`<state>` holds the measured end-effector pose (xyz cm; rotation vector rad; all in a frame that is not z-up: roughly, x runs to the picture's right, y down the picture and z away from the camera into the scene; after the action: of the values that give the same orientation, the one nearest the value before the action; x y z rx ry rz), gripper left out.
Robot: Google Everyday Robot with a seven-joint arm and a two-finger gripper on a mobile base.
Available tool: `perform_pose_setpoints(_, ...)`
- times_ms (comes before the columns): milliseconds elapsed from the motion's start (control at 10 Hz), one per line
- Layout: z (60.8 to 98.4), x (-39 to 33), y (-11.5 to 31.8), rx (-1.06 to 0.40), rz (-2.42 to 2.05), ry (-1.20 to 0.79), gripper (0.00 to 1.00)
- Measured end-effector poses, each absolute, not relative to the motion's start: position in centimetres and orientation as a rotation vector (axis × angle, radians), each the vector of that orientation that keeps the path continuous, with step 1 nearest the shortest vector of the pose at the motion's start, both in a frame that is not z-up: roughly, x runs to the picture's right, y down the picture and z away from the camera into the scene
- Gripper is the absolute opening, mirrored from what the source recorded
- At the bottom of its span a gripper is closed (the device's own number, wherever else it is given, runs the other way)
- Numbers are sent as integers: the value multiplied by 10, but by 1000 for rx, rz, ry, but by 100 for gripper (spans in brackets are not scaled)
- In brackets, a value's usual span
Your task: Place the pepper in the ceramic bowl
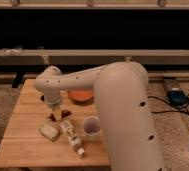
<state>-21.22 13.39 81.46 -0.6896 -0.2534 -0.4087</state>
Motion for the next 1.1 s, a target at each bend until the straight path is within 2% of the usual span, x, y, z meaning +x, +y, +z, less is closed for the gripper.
perform_pose_setpoints(1100, 856, -214, 144, -714, -393, -260, 61)
